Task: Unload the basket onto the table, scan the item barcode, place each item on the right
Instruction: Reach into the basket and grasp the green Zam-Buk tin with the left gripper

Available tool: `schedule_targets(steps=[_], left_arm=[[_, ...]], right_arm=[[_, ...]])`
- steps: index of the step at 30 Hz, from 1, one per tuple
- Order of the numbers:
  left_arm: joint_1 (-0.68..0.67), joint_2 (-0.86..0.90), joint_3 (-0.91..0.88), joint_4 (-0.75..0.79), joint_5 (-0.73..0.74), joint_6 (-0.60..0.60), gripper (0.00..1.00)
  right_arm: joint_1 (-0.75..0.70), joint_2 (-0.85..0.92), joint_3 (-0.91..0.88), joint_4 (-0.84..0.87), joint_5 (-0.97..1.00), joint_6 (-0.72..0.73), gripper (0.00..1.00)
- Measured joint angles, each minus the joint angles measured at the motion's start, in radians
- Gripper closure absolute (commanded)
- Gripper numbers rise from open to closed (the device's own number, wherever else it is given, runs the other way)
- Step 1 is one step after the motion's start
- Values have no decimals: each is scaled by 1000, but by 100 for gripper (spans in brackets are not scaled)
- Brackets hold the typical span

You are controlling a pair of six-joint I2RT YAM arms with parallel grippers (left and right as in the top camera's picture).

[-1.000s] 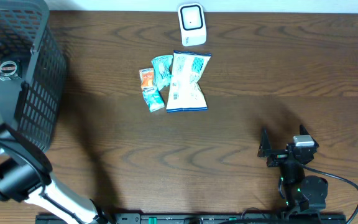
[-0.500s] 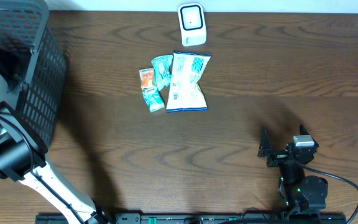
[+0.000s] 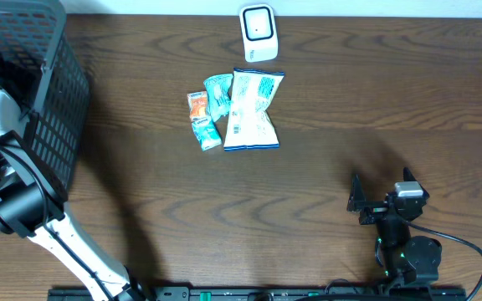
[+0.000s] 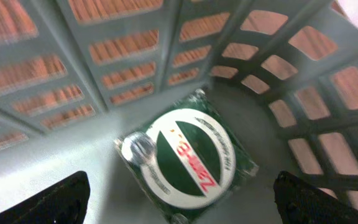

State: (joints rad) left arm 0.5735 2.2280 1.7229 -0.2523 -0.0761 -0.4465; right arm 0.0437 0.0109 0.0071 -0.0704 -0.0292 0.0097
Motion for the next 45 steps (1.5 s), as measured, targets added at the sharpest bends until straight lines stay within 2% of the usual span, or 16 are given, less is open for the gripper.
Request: schedule_targets(steps=[7,11,18,27,28,31,34,45], left_arm=[[0,26,0,41,-34,252,7],[0,37,0,45,11,423,7],[0,62,0,79,59,593,7],[2,74,0,124,75,658,7],[2,75,0,126,75,660,8],[2,76,0,130,77,660,19],[2,76,0,125,77,666,19],[12,63,6,-12,74,676,20]], right_arm=[[0,0,0,0,0,0,1],[0,0,0,0,0,0,1],[0,0,0,0,0,0,1],[0,0,0,0,0,0,1],[0,0,0,0,0,0,1],[0,0,0,0,0,0,1],[0,0,0,0,0,0,1],[0,0,0,0,0,0,1]])
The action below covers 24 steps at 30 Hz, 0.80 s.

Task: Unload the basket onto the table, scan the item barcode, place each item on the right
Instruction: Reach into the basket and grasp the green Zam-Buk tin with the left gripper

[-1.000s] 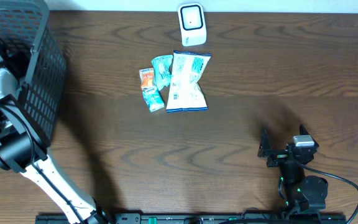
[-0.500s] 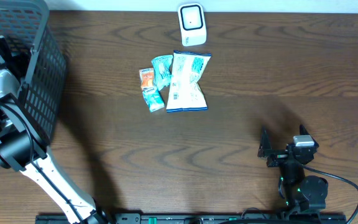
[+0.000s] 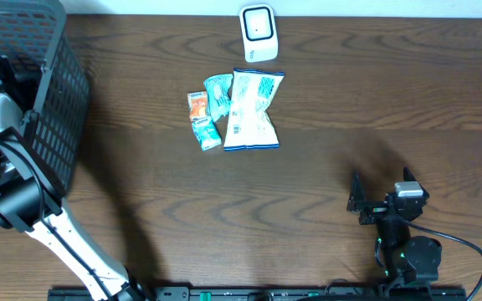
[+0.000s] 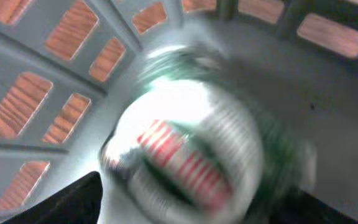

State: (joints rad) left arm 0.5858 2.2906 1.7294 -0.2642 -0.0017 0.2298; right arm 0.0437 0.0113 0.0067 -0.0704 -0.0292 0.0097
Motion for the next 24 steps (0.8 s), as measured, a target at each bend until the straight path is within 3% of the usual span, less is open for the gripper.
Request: schedule_targets(steps=[6,15,24], left_arm=[[-5,-17,-6,0,5,-3,12],[-5,-28,-6,134,12,-1,11],[-5,-19,-6,159,86,19,11]], right_arm=[[0,0,0,0,0,0,1],[0,0,0,0,0,0,1],[0,0,0,0,0,0,1]])
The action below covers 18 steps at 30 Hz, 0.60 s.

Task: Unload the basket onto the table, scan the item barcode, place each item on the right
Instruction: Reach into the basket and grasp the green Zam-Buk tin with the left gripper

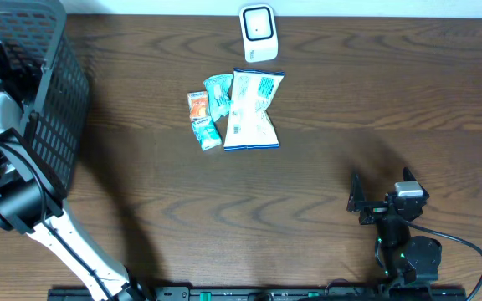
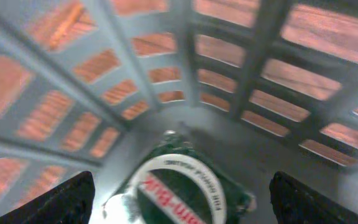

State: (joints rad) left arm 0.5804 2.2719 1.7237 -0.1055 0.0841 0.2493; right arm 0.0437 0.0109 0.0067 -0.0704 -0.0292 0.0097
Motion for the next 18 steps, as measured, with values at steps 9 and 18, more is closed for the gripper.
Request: schedule_targets(steps=[9,18], left_arm=[[-2,51,0,13,-17,24,12],[-5,42,19,-89,-43,44,18]], right_arm=[[0,0,0,0,0,0,1],[0,0,0,0,0,0,1]])
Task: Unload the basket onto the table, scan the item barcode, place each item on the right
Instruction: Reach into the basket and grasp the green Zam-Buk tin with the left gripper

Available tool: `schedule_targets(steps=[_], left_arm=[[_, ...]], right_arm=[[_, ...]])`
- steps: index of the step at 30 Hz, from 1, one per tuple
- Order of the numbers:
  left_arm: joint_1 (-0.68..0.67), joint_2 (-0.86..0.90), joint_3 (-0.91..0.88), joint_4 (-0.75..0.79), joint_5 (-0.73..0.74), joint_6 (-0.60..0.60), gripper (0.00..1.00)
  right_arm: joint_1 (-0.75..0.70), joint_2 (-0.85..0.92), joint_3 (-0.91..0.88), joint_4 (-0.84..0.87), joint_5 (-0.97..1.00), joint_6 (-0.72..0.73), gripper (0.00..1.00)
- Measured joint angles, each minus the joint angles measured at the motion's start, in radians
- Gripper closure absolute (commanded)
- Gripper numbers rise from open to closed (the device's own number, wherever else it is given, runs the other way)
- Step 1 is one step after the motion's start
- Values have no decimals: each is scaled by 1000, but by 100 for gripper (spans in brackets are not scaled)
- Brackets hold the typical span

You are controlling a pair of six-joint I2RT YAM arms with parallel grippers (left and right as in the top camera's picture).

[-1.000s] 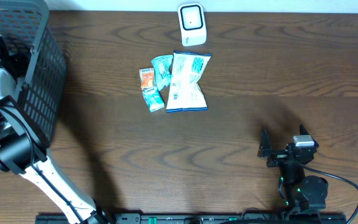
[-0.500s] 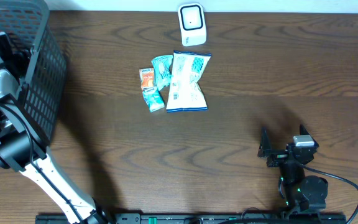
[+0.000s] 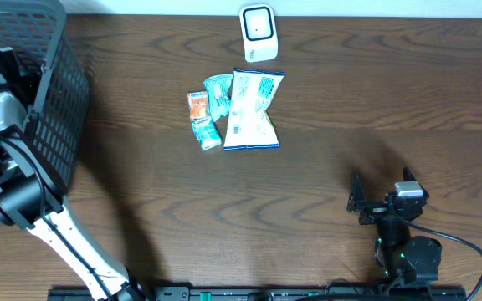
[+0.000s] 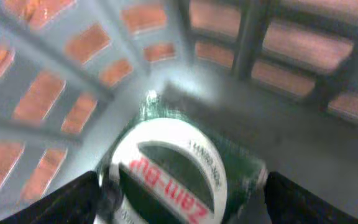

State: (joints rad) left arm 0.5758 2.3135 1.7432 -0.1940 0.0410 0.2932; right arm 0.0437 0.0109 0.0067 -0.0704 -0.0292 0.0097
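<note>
A green square pack with a round white and green "Zam-Buk" label point(image 4: 169, 177) lies on the floor of the grey lattice basket point(image 3: 61, 100). My left gripper point(image 4: 182, 208) is down inside the basket and open. Its dark fingertips point(image 4: 61, 202) stand on either side of the pack, close to its edges, not closed on it. The white barcode scanner point(image 3: 258, 33) stands at the far edge of the table. My right gripper point(image 3: 356, 201) rests low at the front right, far from everything; its jaw state does not show.
Three snack packets lie together mid-table: a large white and blue one point(image 3: 253, 109), a teal one point(image 3: 217, 94) and a small orange one point(image 3: 197, 104). Basket walls point(image 4: 253, 37) close in around the left gripper. Bare wooden table point(image 3: 350, 100) lies between scanner and right arm.
The left wrist has come nearer to the pack: it now looks larger and fills the space between the fingers, which sit closer to its sides. The right arm has not moved.
The left gripper was open inside the basket above the Zam-Buk pack. Then the view was blurred and very close to the pack. Then it was farther off with the pack low in view, and now the open fingers flank it. The packets, scanner and right arm stayed put.
</note>
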Motion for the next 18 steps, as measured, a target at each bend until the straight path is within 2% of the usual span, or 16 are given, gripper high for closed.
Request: schedule_targets(steps=[3,8,18], left_arm=[[6,-19,-1,-81,-20,-4,20],[12,-32,-6,-118,-13,-20,19],[12,-32,-21,6,-9,-27,10]], right_arm=[[0,0,0,0,0,0,1],[0,0,0,0,0,0,1],[0,0,0,0,0,0,1]])
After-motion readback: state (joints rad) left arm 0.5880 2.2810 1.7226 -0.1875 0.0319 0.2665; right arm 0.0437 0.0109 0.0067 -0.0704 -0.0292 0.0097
